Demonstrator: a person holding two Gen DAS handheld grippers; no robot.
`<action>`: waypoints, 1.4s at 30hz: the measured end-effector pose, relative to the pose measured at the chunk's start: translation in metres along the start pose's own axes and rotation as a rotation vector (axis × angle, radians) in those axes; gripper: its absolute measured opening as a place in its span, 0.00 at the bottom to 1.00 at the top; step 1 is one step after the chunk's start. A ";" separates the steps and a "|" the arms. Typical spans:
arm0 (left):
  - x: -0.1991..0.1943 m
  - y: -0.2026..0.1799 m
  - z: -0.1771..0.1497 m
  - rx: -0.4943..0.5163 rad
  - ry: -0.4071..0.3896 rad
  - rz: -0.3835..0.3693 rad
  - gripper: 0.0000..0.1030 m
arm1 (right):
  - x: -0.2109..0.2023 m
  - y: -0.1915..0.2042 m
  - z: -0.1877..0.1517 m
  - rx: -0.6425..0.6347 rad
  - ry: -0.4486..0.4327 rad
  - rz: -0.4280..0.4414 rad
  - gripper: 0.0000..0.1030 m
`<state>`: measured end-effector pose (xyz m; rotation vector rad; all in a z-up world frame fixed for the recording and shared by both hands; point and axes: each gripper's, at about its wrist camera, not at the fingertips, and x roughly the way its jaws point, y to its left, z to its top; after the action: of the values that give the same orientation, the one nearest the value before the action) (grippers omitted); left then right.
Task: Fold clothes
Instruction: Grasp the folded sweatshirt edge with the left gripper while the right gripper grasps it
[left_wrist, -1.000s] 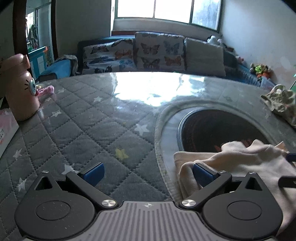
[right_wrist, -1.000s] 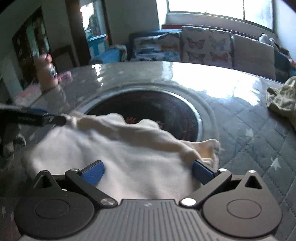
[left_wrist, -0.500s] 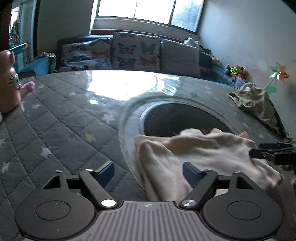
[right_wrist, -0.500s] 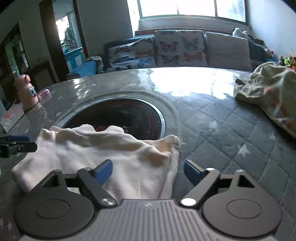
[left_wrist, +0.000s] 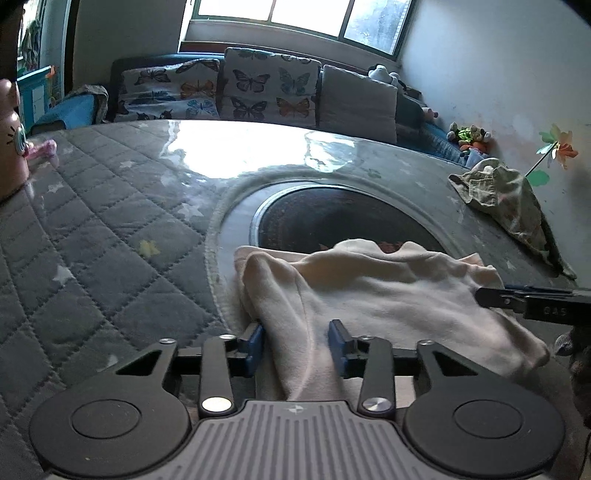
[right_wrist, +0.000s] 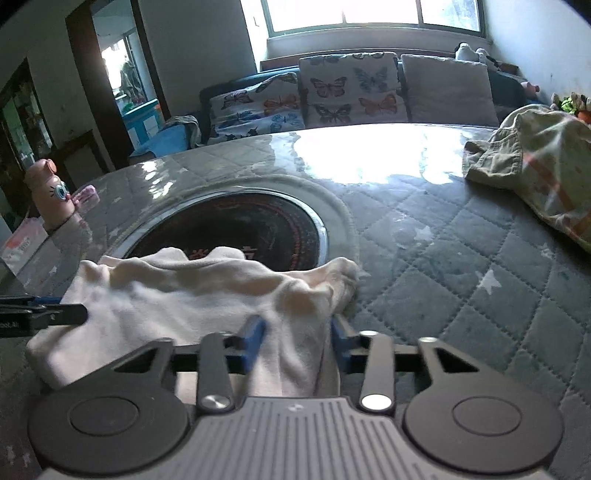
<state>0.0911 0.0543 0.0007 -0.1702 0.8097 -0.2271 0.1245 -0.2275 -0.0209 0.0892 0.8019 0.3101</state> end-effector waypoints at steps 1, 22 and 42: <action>0.000 0.001 0.000 -0.012 0.003 -0.007 0.25 | 0.000 0.002 0.000 -0.004 -0.002 0.002 0.20; -0.122 0.047 -0.026 -0.144 -0.203 0.246 0.16 | -0.011 0.114 0.046 -0.185 -0.099 0.279 0.11; -0.127 0.162 -0.019 -0.264 -0.162 0.443 0.22 | 0.076 0.228 0.085 -0.294 -0.027 0.339 0.16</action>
<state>0.0143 0.2430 0.0375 -0.2489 0.6947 0.3092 0.1806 0.0154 0.0300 -0.0480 0.7055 0.7425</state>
